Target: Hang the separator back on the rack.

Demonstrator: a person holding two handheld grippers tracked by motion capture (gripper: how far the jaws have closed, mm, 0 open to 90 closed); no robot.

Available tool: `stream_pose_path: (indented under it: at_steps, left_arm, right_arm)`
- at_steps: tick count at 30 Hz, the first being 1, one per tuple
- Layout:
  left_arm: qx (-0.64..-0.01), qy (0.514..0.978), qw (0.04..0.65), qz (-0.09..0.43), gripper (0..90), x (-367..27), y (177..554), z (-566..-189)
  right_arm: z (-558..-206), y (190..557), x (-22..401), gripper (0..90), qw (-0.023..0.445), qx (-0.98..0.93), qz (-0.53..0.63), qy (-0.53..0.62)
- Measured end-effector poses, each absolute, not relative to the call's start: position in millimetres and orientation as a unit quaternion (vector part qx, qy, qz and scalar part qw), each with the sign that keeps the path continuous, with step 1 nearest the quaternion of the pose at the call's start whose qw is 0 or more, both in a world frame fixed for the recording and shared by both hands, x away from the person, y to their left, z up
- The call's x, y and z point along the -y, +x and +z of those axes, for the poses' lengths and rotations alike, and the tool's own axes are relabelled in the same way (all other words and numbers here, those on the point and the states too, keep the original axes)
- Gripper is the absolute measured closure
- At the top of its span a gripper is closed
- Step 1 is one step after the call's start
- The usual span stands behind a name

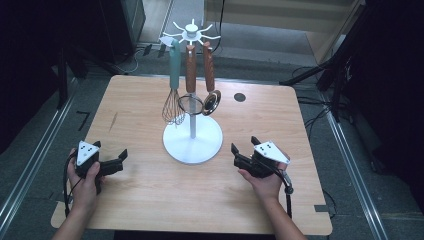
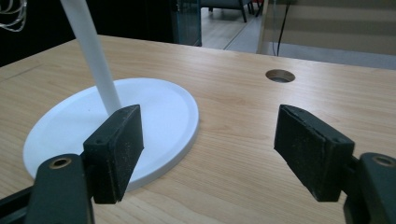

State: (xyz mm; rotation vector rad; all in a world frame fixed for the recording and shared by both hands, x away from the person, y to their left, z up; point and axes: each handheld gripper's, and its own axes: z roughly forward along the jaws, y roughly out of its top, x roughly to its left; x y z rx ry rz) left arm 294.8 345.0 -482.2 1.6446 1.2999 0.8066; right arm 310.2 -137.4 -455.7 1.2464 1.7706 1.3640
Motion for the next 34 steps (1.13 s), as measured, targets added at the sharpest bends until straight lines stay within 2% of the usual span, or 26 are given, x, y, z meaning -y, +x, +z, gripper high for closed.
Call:
stream_pose_path:
  at_steps: [14,34]
  left_arm:
    - [-0.522,0.659,0.433,0.326,0.1,-345,295,-482]
    - [-0.536,0.657,0.424,0.318,0.1,-346,296,-482]
  right_arm:
    - [-474,311,168,25.8,0.312,-0.655,0.48,0.493]
    - [-487,305,194,24.2,0.309,-0.652,0.458,0.519]
